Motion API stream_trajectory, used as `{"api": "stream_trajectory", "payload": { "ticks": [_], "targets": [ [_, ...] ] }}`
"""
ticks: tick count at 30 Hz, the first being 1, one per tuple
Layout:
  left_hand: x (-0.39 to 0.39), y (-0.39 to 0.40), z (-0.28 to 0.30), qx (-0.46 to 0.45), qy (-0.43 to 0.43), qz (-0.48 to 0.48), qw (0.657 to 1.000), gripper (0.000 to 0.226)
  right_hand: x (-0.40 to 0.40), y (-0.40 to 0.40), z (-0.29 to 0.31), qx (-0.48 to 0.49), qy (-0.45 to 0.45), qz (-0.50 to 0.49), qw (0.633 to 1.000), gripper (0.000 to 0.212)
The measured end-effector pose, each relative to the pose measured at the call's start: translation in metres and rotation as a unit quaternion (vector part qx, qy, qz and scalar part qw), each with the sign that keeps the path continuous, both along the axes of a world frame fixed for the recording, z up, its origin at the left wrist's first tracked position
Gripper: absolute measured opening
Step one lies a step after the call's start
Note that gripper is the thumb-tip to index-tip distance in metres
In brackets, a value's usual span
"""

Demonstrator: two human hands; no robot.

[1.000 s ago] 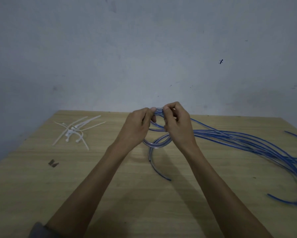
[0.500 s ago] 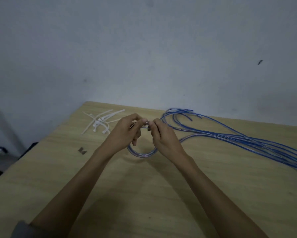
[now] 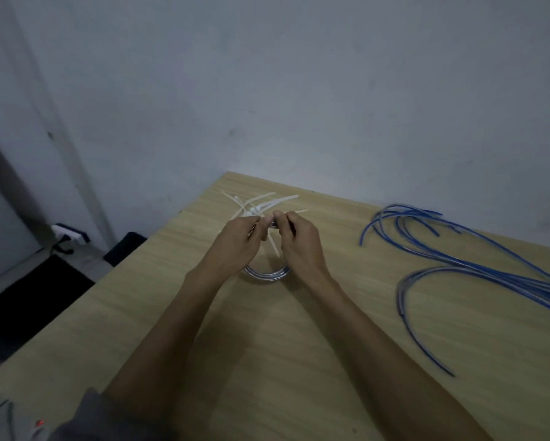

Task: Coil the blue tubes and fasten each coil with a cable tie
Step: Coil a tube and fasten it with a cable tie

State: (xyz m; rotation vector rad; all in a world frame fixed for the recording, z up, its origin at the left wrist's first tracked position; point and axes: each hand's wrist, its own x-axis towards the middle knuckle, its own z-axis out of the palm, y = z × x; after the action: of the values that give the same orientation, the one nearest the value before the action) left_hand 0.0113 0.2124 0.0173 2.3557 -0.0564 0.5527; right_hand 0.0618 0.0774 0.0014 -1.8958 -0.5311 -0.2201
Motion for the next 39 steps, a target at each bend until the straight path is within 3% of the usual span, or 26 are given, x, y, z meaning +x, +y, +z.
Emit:
{"api": "stream_trajectory", "payload": {
  "ticks": [5,9,15,19,24,31,35,39],
  "targets": [
    [0.003,0.02,-0.011,0.026,0.024,0.018,0.999,0.046,0.015,0.009,-0.007,-0.008,0.074,-0.02,0.997,0.05],
    [0.003,0.046,-0.012,-0.022,0.053,0.055,0.997,0.054,0.029,0.006,-0.017,-0.159,0.027,-0.086,0.983,0.029],
    [-0.001,0.047,-0.011,-0.008,0.083,0.069,0.994,0.057,0.048,0.031,-0.006,-0.287,0.066,-0.105,0.95,0.03],
    [0.001,0.048,-0.013,-0.02,0.096,0.07,0.993,0.062,0.051,0.029,-0.001,-0.272,0.097,-0.118,0.95,0.022],
    [0.008,0.044,-0.023,-0.163,0.086,0.05,0.982,0.054,0.048,0.005,0.007,-0.215,0.121,-0.151,0.957,0.019],
    [0.01,0.022,-0.013,-0.341,0.062,0.043,0.937,0.04,0.011,-0.033,0.048,-0.099,0.112,-0.028,0.988,0.014],
    [0.013,0.014,-0.016,-0.372,0.046,0.075,0.924,0.041,-0.019,-0.042,0.059,-0.152,0.145,0.047,0.977,0.019],
    [0.01,0.001,-0.016,-0.375,0.017,0.077,0.923,0.044,-0.02,-0.04,0.049,-0.186,0.173,0.017,0.967,0.024]
  ]
}}
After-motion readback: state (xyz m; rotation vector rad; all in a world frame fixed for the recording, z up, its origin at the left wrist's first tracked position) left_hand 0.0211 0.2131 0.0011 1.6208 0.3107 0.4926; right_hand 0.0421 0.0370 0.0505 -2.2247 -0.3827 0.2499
